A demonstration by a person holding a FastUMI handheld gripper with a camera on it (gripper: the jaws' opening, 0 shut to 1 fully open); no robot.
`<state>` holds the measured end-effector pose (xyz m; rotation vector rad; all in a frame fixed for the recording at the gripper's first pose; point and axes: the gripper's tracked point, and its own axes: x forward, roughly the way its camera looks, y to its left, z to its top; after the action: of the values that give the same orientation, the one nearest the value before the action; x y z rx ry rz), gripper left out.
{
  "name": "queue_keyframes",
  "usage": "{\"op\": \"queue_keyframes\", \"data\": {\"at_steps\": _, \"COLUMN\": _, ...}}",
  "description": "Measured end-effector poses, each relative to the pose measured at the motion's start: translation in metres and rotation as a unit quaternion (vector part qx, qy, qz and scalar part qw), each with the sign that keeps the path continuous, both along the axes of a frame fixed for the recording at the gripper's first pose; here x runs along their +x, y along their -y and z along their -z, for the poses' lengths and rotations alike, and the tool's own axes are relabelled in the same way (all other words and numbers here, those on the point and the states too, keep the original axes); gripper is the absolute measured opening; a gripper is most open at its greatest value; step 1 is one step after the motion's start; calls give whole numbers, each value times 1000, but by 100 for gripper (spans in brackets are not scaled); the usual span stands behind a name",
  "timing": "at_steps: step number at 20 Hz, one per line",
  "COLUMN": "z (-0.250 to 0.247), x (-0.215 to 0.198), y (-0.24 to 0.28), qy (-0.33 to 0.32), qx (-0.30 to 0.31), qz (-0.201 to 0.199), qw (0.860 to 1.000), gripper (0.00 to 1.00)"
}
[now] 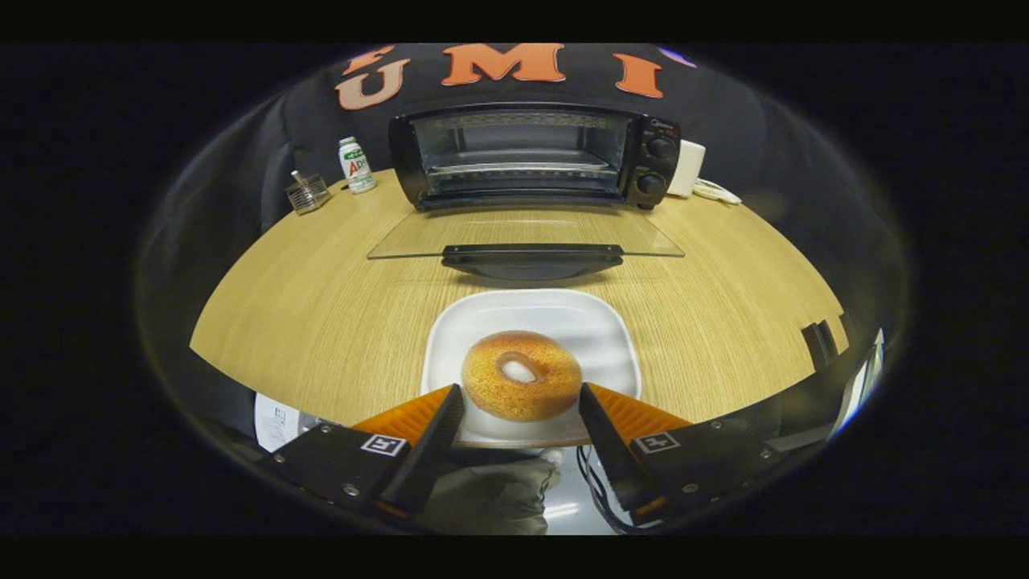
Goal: Open the toaster oven, put the food inside, and close the toaster oven door.
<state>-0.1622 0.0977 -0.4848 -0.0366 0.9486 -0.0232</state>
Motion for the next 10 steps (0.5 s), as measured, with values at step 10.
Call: {"op": "queue_keyframes", "data": {"at_steps": 10, "z": -40, "x": 23, "y": 2, "qy": 32, "qx": -12, "qz": -26, "qw": 999, "gripper": 47}}
